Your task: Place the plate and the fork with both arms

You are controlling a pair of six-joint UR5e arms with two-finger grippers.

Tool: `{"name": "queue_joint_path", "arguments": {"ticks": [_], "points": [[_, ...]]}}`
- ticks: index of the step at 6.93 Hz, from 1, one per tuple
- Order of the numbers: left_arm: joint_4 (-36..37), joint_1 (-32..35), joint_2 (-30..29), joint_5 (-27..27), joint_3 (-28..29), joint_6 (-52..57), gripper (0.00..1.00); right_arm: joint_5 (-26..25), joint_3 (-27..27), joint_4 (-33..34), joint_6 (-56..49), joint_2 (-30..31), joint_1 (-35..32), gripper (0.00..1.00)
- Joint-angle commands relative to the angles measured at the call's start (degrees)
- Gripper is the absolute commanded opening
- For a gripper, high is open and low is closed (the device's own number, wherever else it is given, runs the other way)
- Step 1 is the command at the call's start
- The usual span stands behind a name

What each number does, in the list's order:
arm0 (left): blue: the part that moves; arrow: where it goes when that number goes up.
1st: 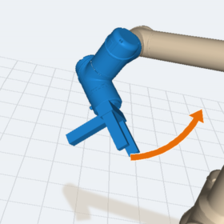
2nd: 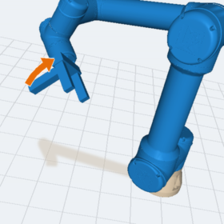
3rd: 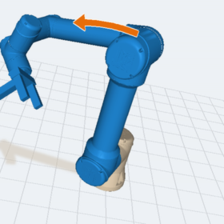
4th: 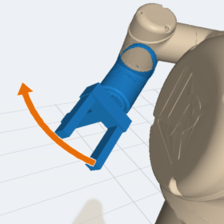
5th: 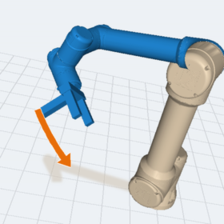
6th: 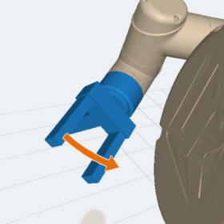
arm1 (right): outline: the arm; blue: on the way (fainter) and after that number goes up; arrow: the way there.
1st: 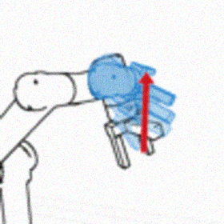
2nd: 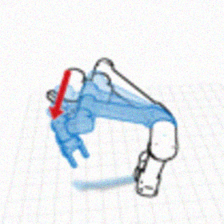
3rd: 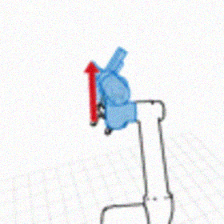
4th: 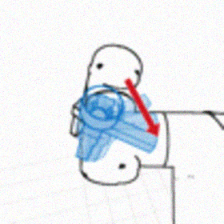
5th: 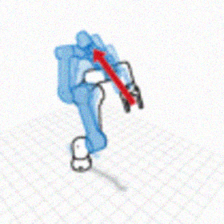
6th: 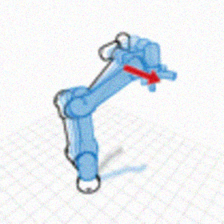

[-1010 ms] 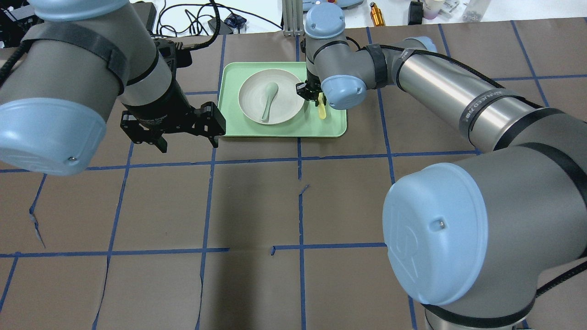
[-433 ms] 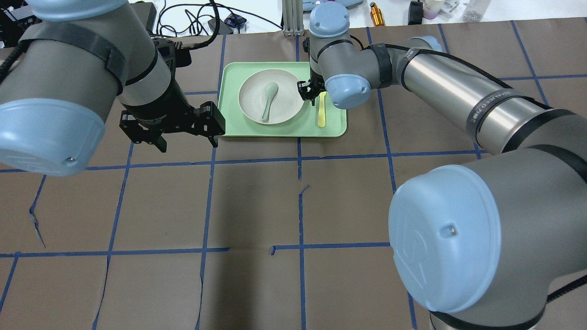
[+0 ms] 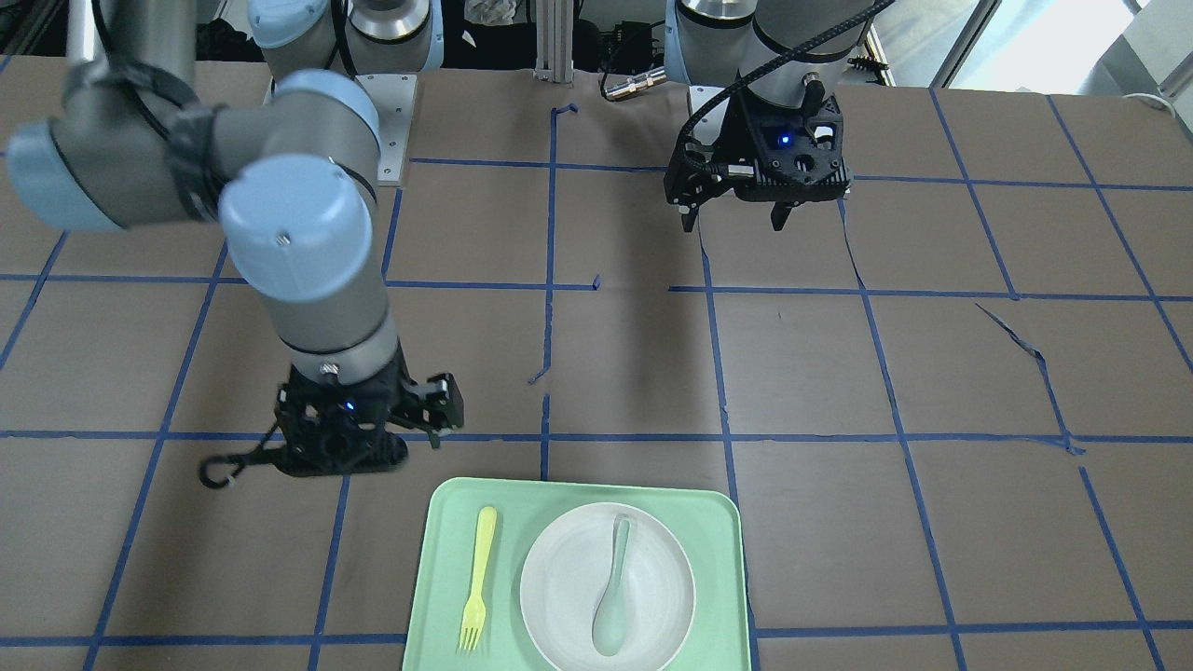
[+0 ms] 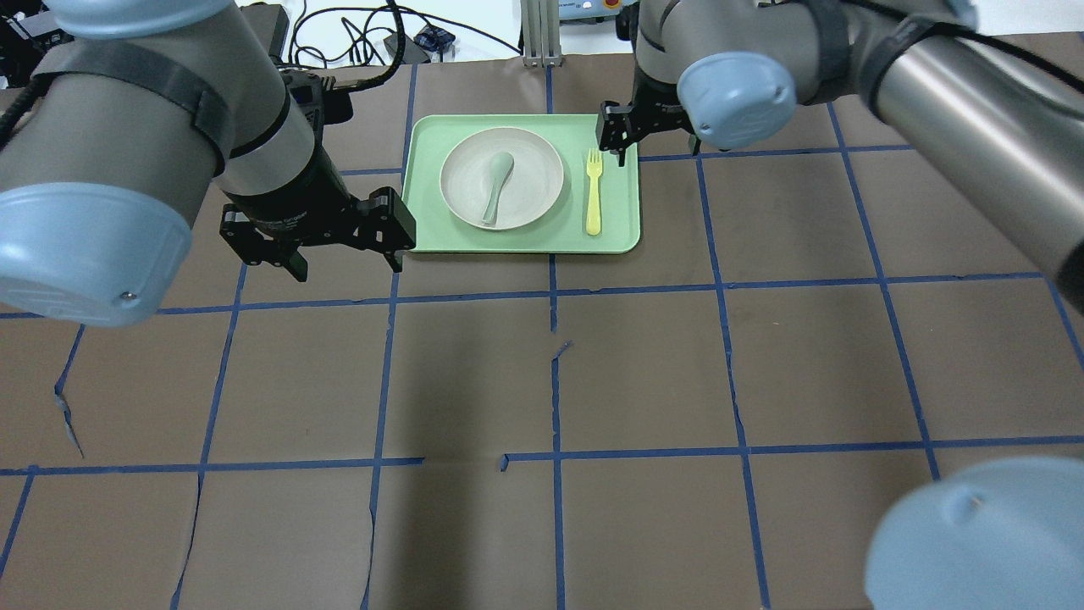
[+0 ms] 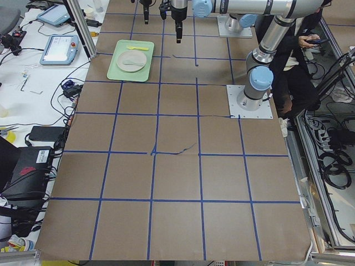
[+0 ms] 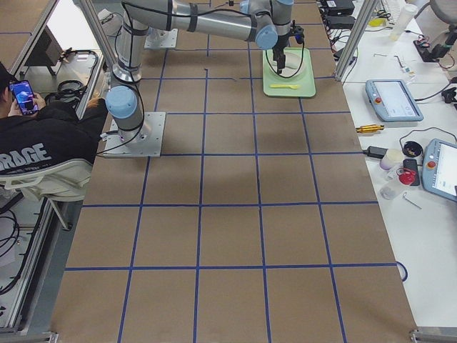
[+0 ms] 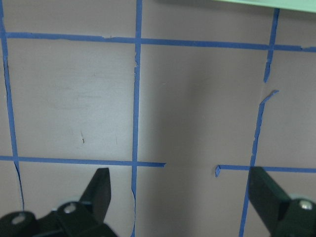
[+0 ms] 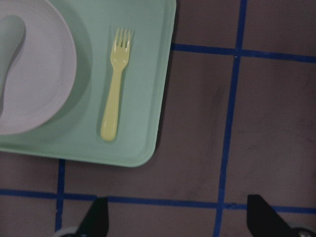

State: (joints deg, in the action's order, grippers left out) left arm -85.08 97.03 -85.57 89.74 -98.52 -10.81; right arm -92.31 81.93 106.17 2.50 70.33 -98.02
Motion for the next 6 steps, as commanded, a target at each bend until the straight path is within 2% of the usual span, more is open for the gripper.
{"name": "queue_joint_path", "arguments": {"ticks": [1,3,6], "points": [[-0.26,0.00,0.23,0.00,0.09,0.00,1.00,-0.07,1.91,-13.74,-3.64,12.68,2.30,1.00],[-0.70,0.00,0.32,0.08,0.09,-0.09,1.00,0.02,7.43,-15.38,-3.47,19.74,2.30,1.00],[-0.70,0.00,0.32,0.08,0.17,-0.09,1.00,-0.16,7.81,-14.93,-3.56,19.94,2.13,1.00]]}}
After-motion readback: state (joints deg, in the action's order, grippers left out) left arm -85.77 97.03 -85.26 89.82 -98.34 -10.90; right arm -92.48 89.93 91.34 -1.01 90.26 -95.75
